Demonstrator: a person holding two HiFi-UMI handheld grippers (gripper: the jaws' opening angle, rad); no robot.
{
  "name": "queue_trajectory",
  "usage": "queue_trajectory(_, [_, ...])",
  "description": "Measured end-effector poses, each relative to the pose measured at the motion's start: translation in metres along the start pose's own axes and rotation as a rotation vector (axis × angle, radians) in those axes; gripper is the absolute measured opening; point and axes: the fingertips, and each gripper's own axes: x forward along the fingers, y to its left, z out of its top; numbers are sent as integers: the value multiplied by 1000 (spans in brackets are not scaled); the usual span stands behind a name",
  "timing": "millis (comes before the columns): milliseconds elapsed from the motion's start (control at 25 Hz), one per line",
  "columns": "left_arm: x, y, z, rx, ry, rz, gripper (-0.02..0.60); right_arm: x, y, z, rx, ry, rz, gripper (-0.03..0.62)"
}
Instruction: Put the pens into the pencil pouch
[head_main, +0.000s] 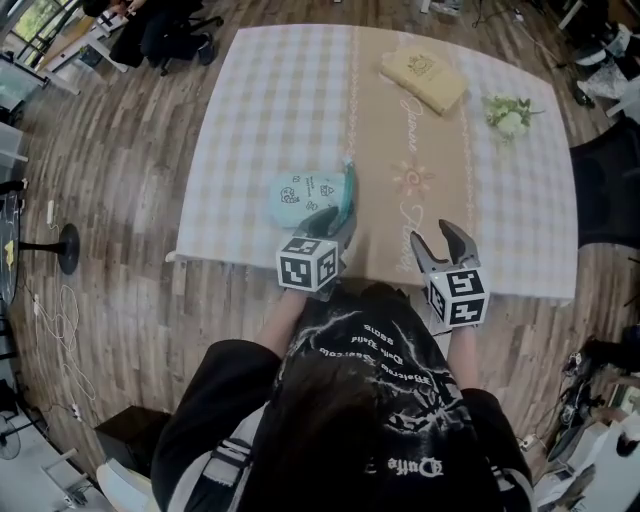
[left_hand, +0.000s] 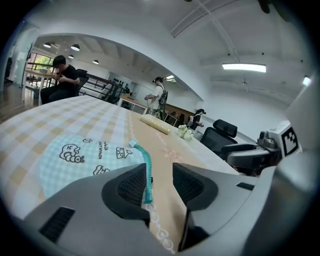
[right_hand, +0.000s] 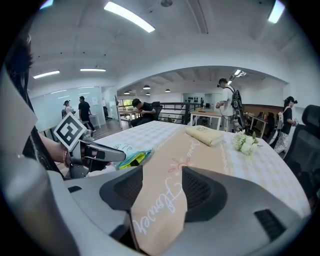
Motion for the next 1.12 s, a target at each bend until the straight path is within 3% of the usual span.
queue_trajectory(160, [-17, -12, 14, 78, -54, -30, 163, 7, 11, 3, -15, -21, 5, 256])
queue_trajectory(320, [-38, -11, 32, 160, -129, -25, 163, 11, 16, 5, -76, -54, -53, 255])
queue_trajectory(480, [-61, -7, 40, 249, -189, -11, 161, 8, 23, 9, -24, -150, -78, 222])
queue_trajectory(680, [-81, -4, 40, 285, -211, -15, 161, -1, 25, 17, -25, -262, -139, 105])
queue_trajectory(800, [-88, 0, 40, 294, -213, -2, 113, -5, 24, 16, 9, -281, -172, 18])
queue_trajectory(1120, [-99, 12, 46, 291, -224, 27, 21, -11, 29, 25, 18, -304, -200, 8])
